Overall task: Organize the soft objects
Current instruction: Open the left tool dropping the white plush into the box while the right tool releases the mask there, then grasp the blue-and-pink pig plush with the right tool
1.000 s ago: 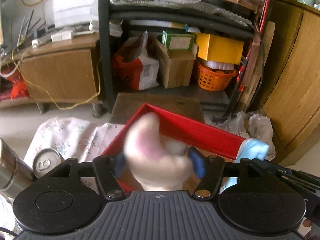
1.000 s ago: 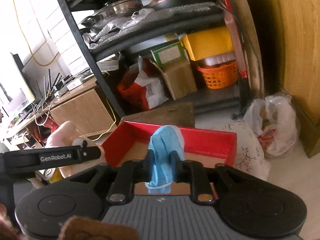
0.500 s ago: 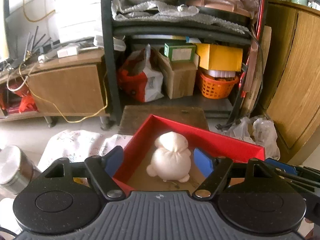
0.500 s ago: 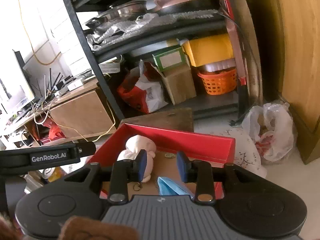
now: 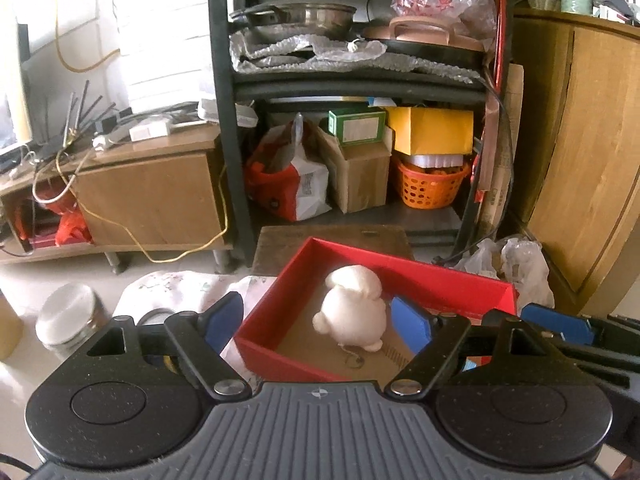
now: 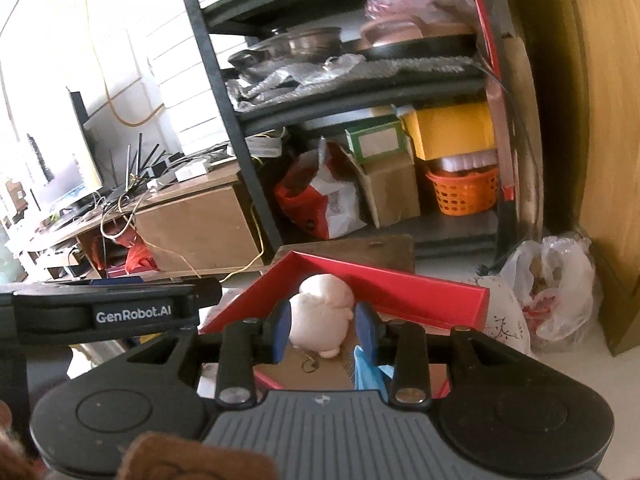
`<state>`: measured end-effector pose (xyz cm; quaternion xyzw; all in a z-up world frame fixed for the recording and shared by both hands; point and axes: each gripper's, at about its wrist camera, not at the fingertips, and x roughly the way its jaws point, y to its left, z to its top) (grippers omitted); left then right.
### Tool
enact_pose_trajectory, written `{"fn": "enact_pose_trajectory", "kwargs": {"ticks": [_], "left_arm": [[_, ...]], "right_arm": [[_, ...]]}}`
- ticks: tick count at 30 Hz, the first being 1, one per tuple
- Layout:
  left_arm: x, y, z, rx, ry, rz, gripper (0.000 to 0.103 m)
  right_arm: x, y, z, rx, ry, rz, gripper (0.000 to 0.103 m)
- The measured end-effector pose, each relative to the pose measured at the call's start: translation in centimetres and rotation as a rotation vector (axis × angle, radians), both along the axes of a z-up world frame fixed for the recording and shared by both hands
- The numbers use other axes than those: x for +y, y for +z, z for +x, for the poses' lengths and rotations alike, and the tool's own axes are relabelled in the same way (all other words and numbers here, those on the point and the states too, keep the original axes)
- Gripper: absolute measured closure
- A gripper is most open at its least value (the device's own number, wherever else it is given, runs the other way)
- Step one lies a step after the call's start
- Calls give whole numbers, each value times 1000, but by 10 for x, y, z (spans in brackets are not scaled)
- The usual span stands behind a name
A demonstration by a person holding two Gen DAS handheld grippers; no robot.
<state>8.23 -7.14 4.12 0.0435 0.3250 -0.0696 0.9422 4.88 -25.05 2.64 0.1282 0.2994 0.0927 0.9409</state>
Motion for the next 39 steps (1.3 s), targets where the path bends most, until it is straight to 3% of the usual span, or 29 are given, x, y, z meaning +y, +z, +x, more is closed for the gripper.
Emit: {"fn": "enact_pose_trajectory", "kwargs": {"ticks": [12,17,24,35,39], "left_arm": [[19,-7,-33,13,-6,25,22],[31,-15,-40,56,-10,8,22],[39,-32,-51,130,-26,5,22],[25,-42,-55,173,-90,10,22],[30,-39,-55,164,-73,-6,21]], "right_arm": [[13,0,-25,5,33,-2,93],[18,-7,-36,23,56,-16,93],[23,-22,-49,87,85,-26,91],[15,-39,-70,163,81,-37,88],[13,-45,-78,183,134,-53,88]]}}
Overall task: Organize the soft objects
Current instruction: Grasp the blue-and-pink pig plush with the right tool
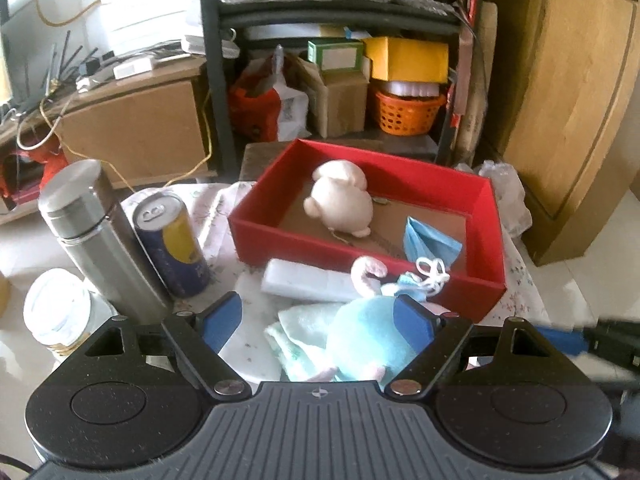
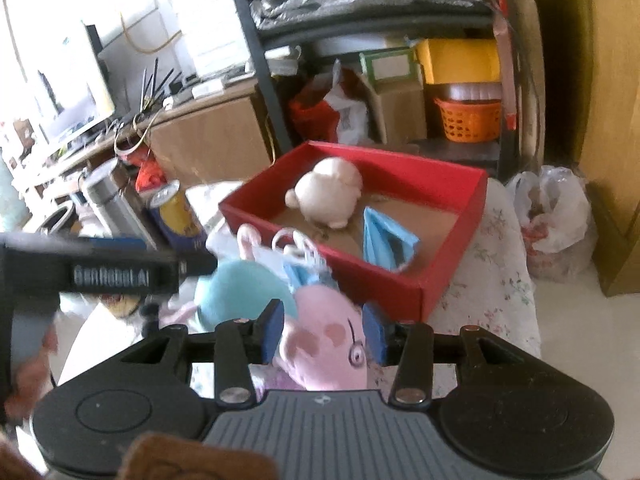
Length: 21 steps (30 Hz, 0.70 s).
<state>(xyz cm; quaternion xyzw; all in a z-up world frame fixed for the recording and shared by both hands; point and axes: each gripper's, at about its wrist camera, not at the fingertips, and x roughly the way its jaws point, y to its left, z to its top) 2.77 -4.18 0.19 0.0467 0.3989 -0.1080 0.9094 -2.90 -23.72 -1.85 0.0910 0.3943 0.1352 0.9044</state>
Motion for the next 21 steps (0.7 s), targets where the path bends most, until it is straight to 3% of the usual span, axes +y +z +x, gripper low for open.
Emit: {"fn": "enact_pose_trajectory", "kwargs": {"ticks": [5,8,13,21], "left_arm": [[9,0,3,18,27,-23,21],[13,2,2,23,25,-44,21],[22,4,3,29,28,-63,21],[33,3,2,46,25,-80,20]], "right_arm": [[19,-2,-6,-19,133,-26,87],[32,-6,0,-51,149,-132,76],[51,-19,20,-85,251,-243,48],[67,-37,50,-44,354,-202,44]]}}
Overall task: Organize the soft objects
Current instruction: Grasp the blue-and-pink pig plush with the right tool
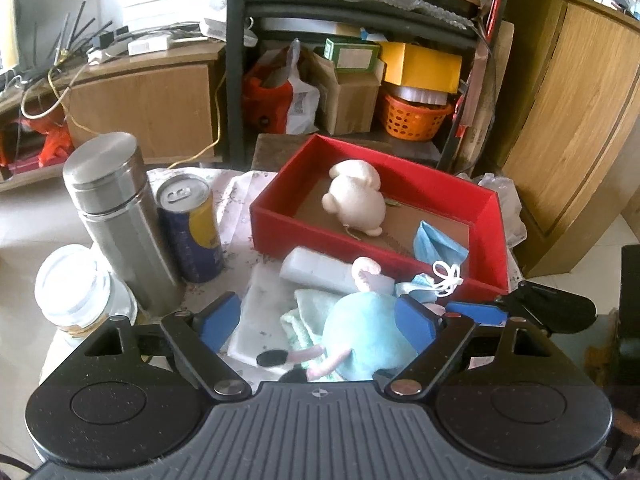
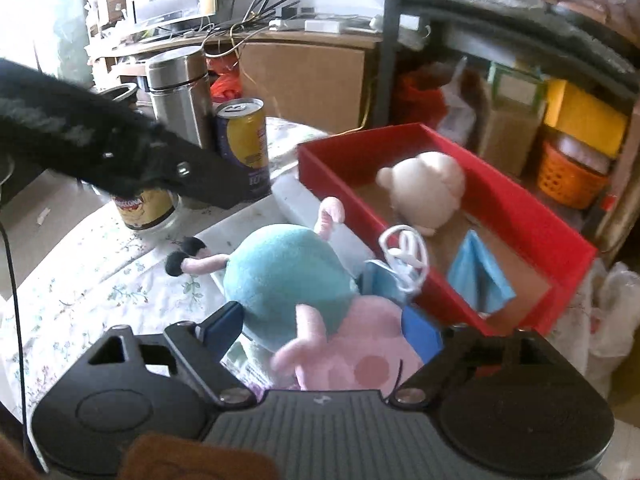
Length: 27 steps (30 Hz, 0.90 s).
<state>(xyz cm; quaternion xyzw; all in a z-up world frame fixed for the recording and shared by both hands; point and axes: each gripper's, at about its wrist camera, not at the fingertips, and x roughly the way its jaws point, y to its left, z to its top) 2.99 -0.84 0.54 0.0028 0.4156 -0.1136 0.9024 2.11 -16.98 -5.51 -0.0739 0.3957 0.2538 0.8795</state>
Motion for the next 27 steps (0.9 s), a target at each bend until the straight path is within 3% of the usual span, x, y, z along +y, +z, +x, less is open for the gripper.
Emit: {"fn": "enact_pose_trajectory", "kwargs": {"ticks": [5,7,9,11,13,17,18,19,23,27], "left_arm": [[10,-2,0,17,9,-14,20],[11,-2,1,30,14,-27,20],[11,-2,0,35,13,-39,20],[9,-2,-2,31,3,-29,20],[8,-4,-3,29,-7,-14,20],[12,-8,-2,53,-13,-23,20],[13,-8,-2,59,-11,-32,20],[14,-9,-2,67,-9,-41,20],[9,-13,-3,97,-26,-54,19],[-2,-27,-12,146,-62,-36,19]], "right_arm": [[4,-4,-5,42,28,-66,45],[5,-8,-7,15,46,-102,44],[7,-12,-3,18,16,-96,43],[15,-16,0,17,0,-151,42],[18,-16,2,22,-35,-174,47],[-9,-1,2,129,-138,4,60],[-20,4,-1,154,-161,74,77],[-32,10,-3,178,-194,131,82],[-66,23,-13,210,-256,288,83],[-81,28,-18,202,-310,334,83]]}}
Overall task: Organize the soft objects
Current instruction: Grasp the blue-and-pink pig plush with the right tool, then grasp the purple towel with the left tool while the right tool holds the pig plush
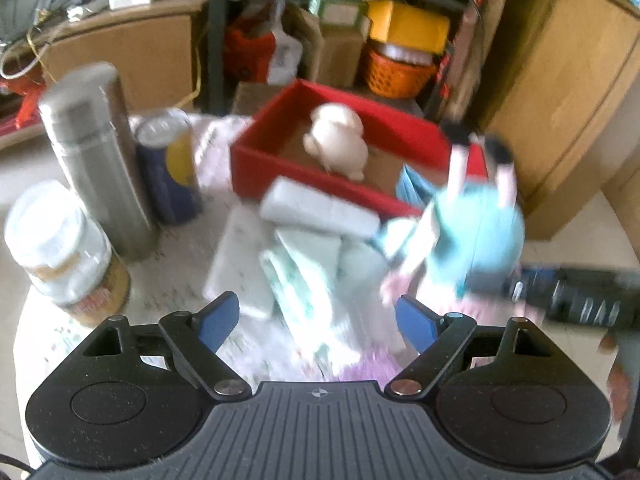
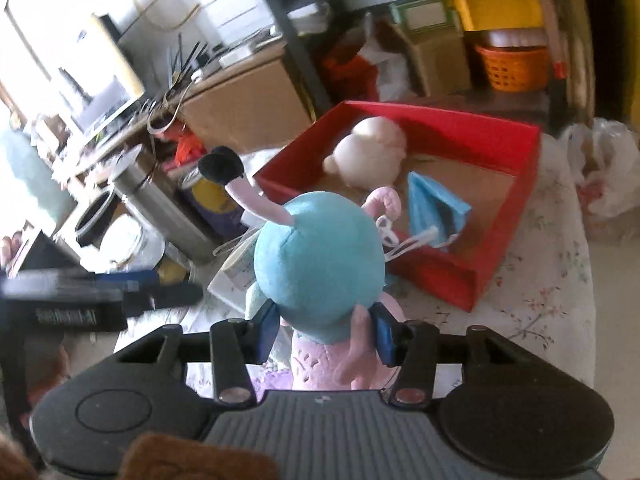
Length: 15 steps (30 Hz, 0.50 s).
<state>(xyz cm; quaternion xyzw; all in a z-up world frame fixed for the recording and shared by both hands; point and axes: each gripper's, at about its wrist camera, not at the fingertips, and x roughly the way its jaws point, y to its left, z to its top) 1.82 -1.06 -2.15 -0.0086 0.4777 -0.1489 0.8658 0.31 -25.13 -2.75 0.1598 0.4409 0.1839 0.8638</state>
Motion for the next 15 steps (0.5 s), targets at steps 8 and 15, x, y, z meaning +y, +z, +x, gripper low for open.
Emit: {"fn": "enact_pose_trajectory", "kwargs": {"ticks": [8,15], "left_arm": [[-31,-47,-29,160,-97,53,19],[-49,-62,-41,189,-113,89,19]], "right_arm": [[-22,14,-2,-39,-65,36,83],[-33,21,-10,-60,-86,70,83]]}}
